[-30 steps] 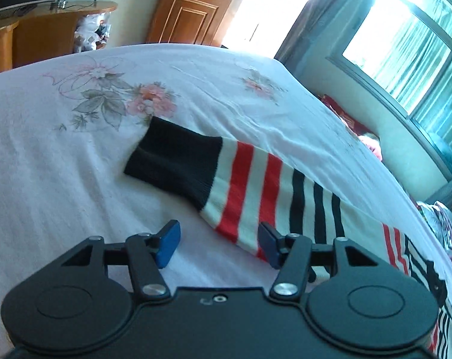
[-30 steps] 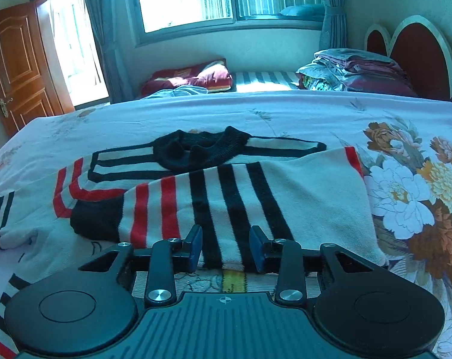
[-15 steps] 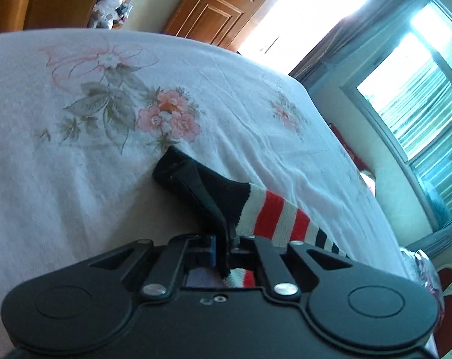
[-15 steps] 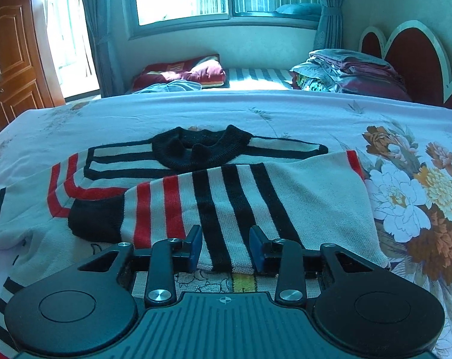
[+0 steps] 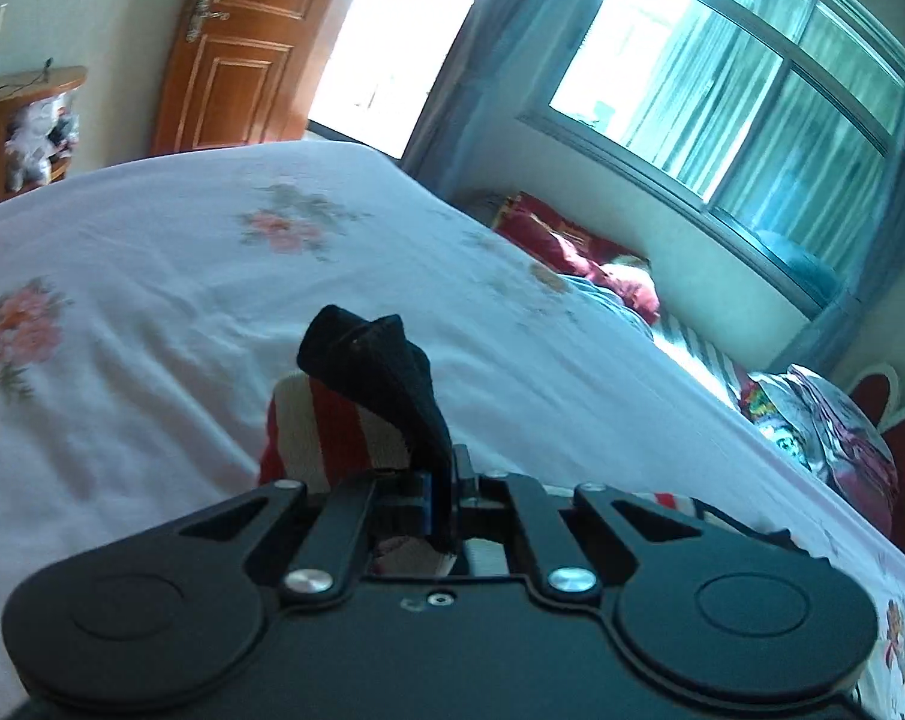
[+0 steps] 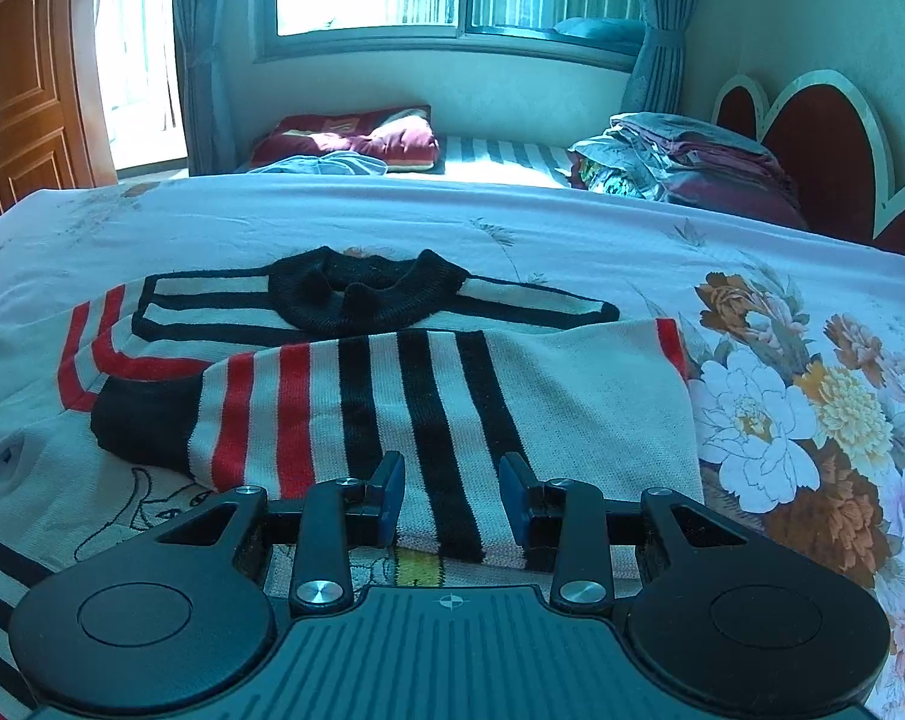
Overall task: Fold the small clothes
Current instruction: 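Grasp the other black sleeve cuff with the left gripper and lift it, then lay the held cuff across the sweater body and open the left gripper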
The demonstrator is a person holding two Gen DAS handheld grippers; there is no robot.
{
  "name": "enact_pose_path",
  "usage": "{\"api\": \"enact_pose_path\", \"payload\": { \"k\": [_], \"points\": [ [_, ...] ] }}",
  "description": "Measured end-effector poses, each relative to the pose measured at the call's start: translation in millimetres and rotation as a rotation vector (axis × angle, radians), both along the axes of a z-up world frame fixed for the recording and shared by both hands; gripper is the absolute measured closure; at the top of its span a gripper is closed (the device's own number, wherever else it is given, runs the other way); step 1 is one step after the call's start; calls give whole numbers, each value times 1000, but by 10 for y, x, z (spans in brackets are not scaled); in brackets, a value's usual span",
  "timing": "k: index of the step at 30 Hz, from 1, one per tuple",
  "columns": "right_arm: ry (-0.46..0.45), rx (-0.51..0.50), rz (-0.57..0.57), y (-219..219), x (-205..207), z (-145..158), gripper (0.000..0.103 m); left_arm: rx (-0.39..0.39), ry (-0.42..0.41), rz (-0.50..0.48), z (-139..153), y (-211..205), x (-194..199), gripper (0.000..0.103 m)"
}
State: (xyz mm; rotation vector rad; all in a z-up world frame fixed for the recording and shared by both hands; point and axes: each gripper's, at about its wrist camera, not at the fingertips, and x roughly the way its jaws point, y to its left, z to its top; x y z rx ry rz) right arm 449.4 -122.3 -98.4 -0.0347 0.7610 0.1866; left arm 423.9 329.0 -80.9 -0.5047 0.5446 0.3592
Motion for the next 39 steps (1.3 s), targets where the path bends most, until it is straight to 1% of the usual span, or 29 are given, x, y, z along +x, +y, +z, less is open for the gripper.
{"api": "enact_pose_path", "payload": {
  "k": [5, 9, 14, 20, 23, 26, 27, 28, 29, 31, 32, 33, 35, 36, 39],
  "points": [
    [1, 42, -4, -178, 34, -38, 67, 46, 14, -164, 88, -749, 452, 99],
    [13, 90, -34, -401, 52, -90, 67, 119, 36, -307, 83, -1434, 730, 99],
    [16, 127, -77, -725, 45, -144, 67, 213, 73, -479, -3, -2273, 1005, 99],
    [25, 189, -160, -1139, -23, -192, 67, 346, 126, -696, -187, -3258, 1140, 99],
    [29, 203, -199, -1321, -83, -197, 67, 382, 155, -794, -349, -3653, 1137, 99],
    [29, 225, -230, -1486, -152, -194, 67, 408, 184, -849, -487, -3953, 1115, 98],
    [33, 239, -232, -1530, -170, -195, 67, 402, 194, -862, -530, -4022, 1123, 95],
    [37, 254, -238, -1579, -189, -194, 67, 388, 205, -880, -568, -4096, 1124, 83],
    [37, 270, -251, -1627, -216, -187, 67, 374, 207, -907, -600, -4160, 1122, 76],
    [33, 293, -275, -1699, -264, -170, 67, 369, 182, -970, -618, -4277, 1056, 32],
    [30, 303, -289, -1727, -281, -158, 67, 363, 167, -1008, -628, -4326, 1024, 26],
    [29, 311, -296, -1750, -295, -143, 67, 360, 152, -1034, -625, -4353, 986, 27],
    [26, 324, -299, -1768, -306, -104, 67, 369, 109, -1040, -577, -4350, 895, 34],
    [25, 326, -293, -1756, -301, -87, 67, 368, 85, -1025, -529, -4297, 847, 36],
    [26, 336, -248, -1631, -208, -54, 67, 379, 43, -905, -382, -3967, 724, 36]
  ]
}}
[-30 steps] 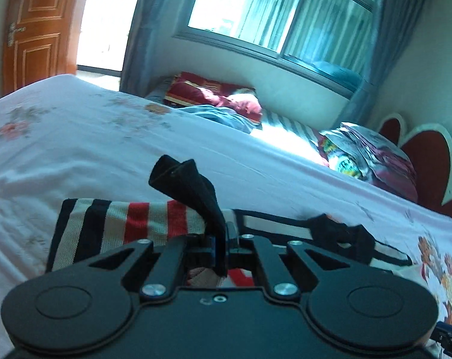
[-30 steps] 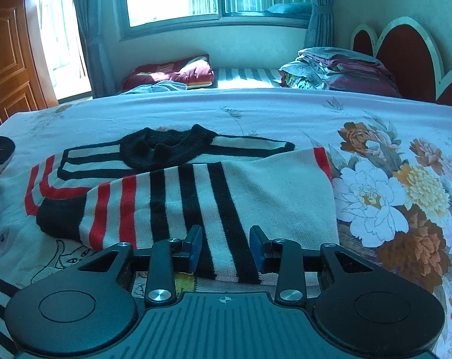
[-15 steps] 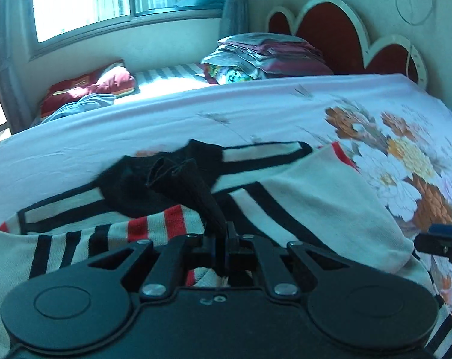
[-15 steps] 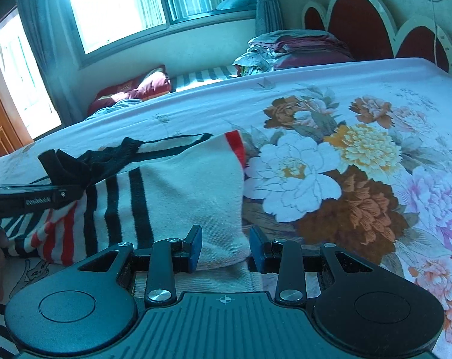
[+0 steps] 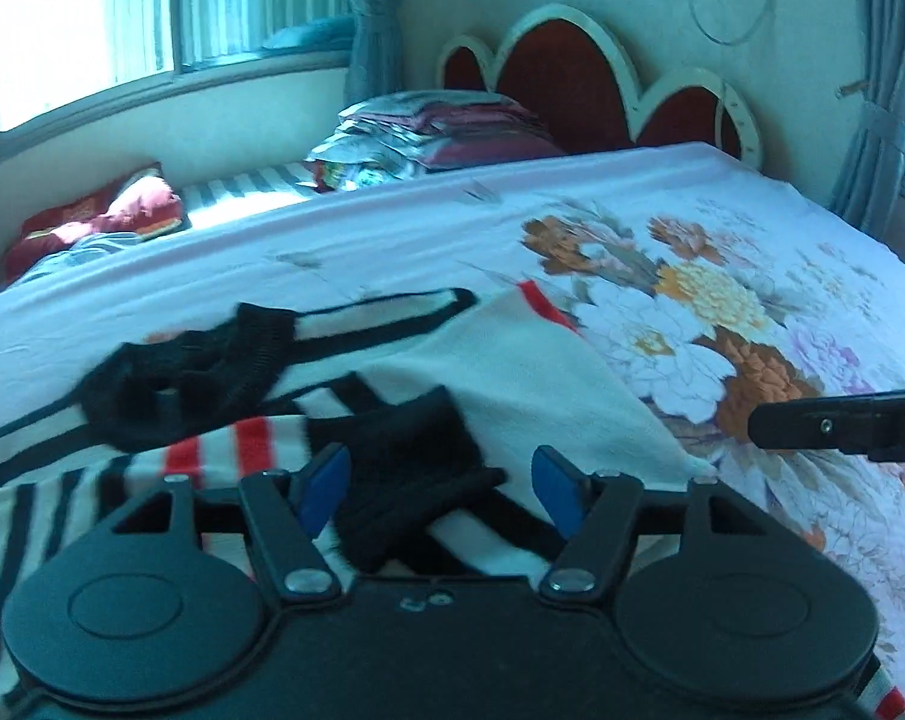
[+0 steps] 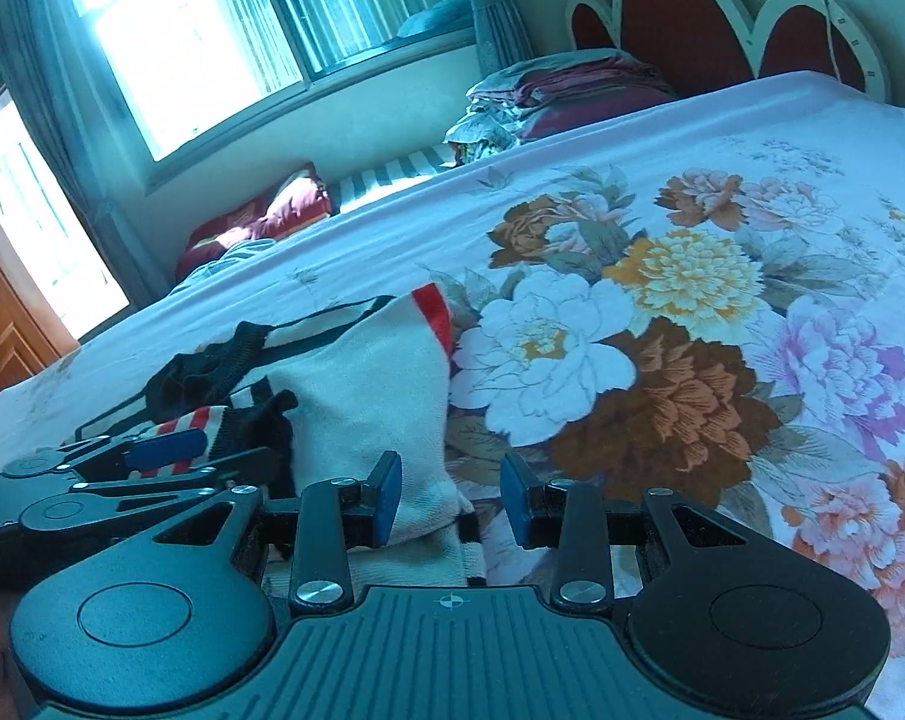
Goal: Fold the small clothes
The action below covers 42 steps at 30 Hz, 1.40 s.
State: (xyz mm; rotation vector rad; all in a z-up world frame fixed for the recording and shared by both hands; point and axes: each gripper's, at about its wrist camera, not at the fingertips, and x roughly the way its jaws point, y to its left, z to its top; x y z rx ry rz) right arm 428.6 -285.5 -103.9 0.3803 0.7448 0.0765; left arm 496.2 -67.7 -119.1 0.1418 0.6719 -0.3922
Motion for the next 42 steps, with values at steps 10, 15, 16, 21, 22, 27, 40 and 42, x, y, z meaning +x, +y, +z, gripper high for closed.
{"api": "enact_pose_path", "payload": {
  "k": [10, 15, 16, 21, 22, 27, 40, 42],
  "points": [
    [59, 105, 147, 609, 553, -204, 67, 86, 3, 438, 174, 1918, -751, 42],
    [122, 178, 128, 692, 765, -404, 67, 78, 103, 516, -18, 2306, -837, 47],
    [130, 197, 123, 690, 790, -429, 67, 75, 99, 509, -36, 2314, -806, 49],
    [137, 198, 129, 751, 933, -456, 67, 56, 79, 482, -40, 2342, -550, 71],
    [133, 185, 138, 776, 945, -448, 67, 36, 89, 466, -43, 2356, -513, 78],
    [104, 134, 185, 900, 876, -380, 97, -1, 116, 454, -97, 2455, -554, 81],
    [72, 71, 176, 955, 341, -299, 97, -59, 160, 447, -186, 2575, -554, 82],
    [88, 58, 179, 980, 349, -361, 97, -58, 161, 446, -188, 2574, -546, 82]
  ]
}}
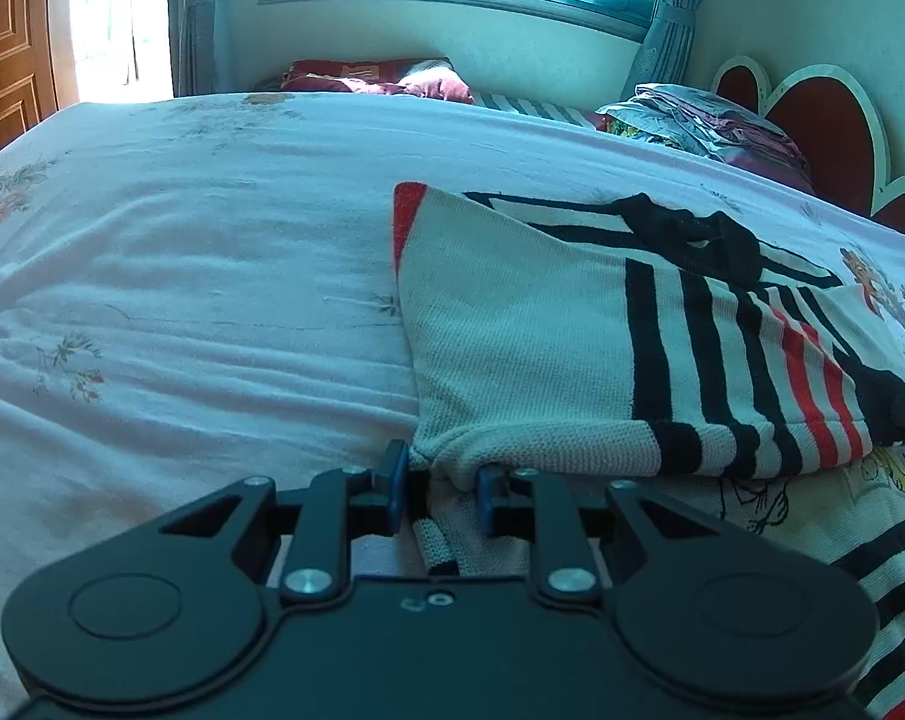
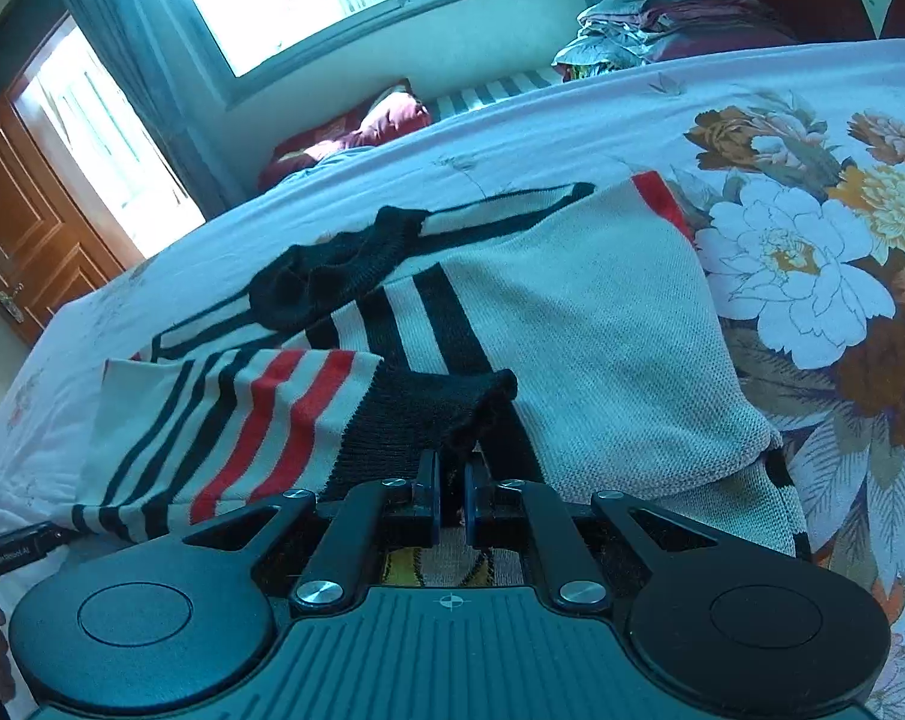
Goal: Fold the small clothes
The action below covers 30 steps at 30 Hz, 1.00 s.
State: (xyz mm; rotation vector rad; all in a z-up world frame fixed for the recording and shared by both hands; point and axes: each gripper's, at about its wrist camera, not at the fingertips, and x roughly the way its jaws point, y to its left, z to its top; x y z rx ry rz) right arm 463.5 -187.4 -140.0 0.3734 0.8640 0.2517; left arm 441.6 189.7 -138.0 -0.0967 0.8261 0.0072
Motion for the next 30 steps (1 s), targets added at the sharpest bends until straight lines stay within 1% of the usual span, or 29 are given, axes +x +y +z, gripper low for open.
{"api": "enact_pose_path", "payload": {
  "k": [2, 3, 4, 5, 6, 7, 8, 9, 10, 11, 12, 15, 17, 19, 20, 22, 25, 27, 30],
  "points": [
    [3, 21, -11, -31, -10, -3, 97, 3, 3, -8, 11, -2, 1, 82],
    [6, 28, -12, -40, -9, 3, 96, -1, 4, -18, 20, 2, -2, 80],
    [9, 31, -14, -52, -14, 19, 96, -9, 7, -31, 35, 18, -9, 74],
    [6, 39, -20, -77, -30, 48, 96, -23, 8, -45, 54, 45, -42, 72],
    [0, 50, -23, -107, -50, 78, 95, -29, 0, -50, 84, 81, -87, 71],
    [-7, 59, -31, -138, -71, 107, 94, -38, -18, -53, 129, 127, -150, 68],
    [-12, 59, -40, -166, -82, 132, 89, -58, -45, -55, 185, 180, -209, 67],
    [-12, 54, -50, -190, -81, 142, 89, -78, -70, -49, 239, 230, -242, 62],
    [-12, 57, -62, -221, -68, 141, 89, -92, -89, -39, 286, 269, -241, 52],
    [-8, 74, -79, -258, -52, 125, 89, -100, -109, -32, 326, 295, -205, 46],
    [1, 100, -98, -296, -26, 98, 89, -105, -130, -24, 356, 312, -134, 35],
    [13, 140, -150, -350, 42, 43, 89, -170, -158, -19, 408, 385, 254, 35],
    [9, 176, -179, -374, 46, 47, 89, -225, -151, -39, 410, 432, 551, 39],
    [1, 192, -191, -364, 48, 66, 89, -218, -126, -69, 351, 435, 822, 54],
    [4, 193, -193, -346, 62, 56, 89, -212, -104, -86, 295, 441, 959, 55],
    [6, 188, -208, -321, 93, 23, 88, -223, -57, -114, 172, 467, 1170, 56],
    [12, 172, -256, -294, 128, -40, 88, -189, -22, -146, 38, 456, 1340, 56],
    [11, 135, -283, -228, 138, -63, 89, -184, -15, -162, -7, 460, 1396, 57],
    [-12, 64, -288, -42, 130, -52, 88, -180, -14, -196, -42, 470, 1447, 61]
  ]
}}
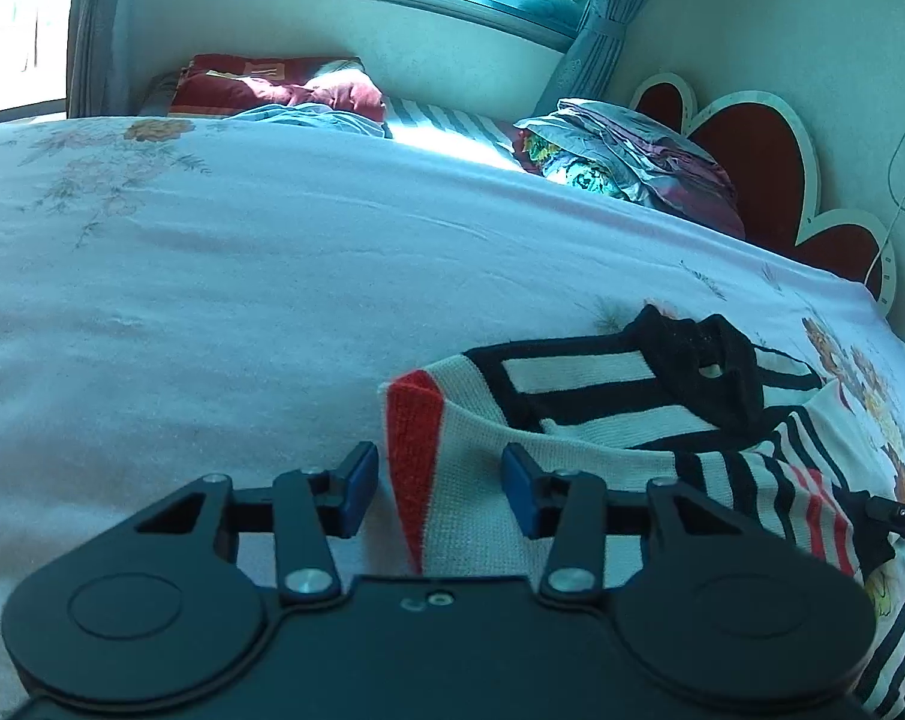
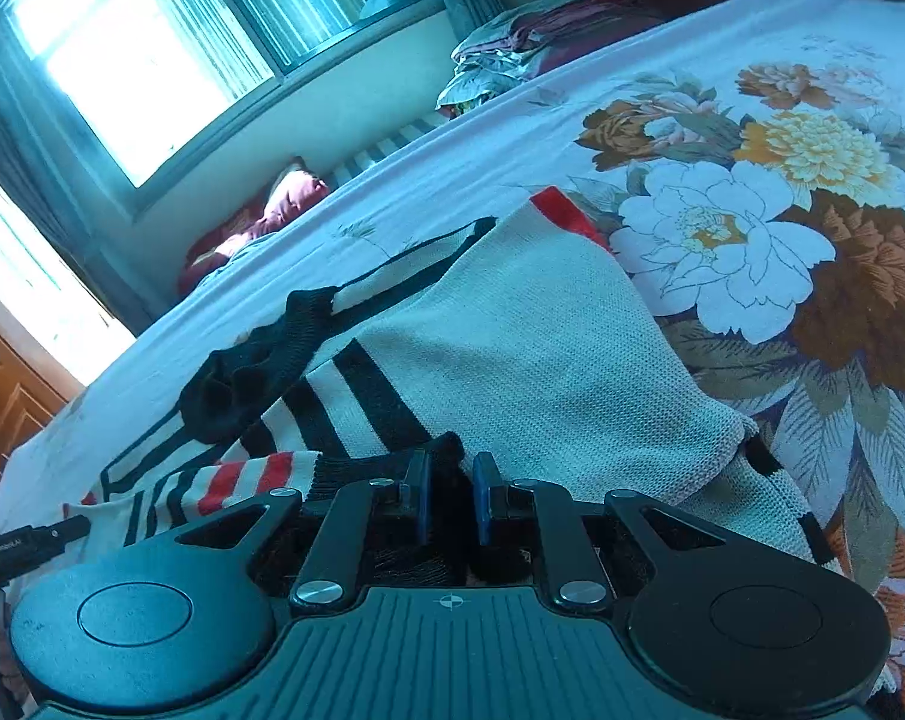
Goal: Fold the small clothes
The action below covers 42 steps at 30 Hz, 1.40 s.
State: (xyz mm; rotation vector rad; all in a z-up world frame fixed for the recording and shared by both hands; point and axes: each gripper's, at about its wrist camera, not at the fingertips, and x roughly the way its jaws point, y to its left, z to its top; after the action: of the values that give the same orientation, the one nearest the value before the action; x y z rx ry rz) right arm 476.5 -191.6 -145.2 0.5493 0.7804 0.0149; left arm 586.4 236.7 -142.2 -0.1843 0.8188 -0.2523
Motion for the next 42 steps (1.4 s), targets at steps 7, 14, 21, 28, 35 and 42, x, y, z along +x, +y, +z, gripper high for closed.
{"api": "enact_pose_path", "payload": {
  "k": [7, 14, 21, 28, 35, 42],
  "points": [
    [-15, -233, 2, 309, -10, 32, 102, 100, -82, -62, 47, -100, 24, 96],
    [-7, -359, -51, 485, -191, -64, 103, 163, -70, -34, -62, -152, 62, 95],
    [-79, -387, -74, 415, -201, 205, 94, 234, -178, 14, 289, -243, -206, 52],
    [-91, -287, 224, 997, 182, 208, 94, 240, -131, -223, 166, -1269, -382, 51],
    [-8, -483, 160, 943, 178, 29, 94, 315, -109, -127, 24, -1054, -251, 46],
    [11, -470, 71, 389, 37, 73, 94, 243, -93, 96, 143, -42, -35, 50]
  ]
}}
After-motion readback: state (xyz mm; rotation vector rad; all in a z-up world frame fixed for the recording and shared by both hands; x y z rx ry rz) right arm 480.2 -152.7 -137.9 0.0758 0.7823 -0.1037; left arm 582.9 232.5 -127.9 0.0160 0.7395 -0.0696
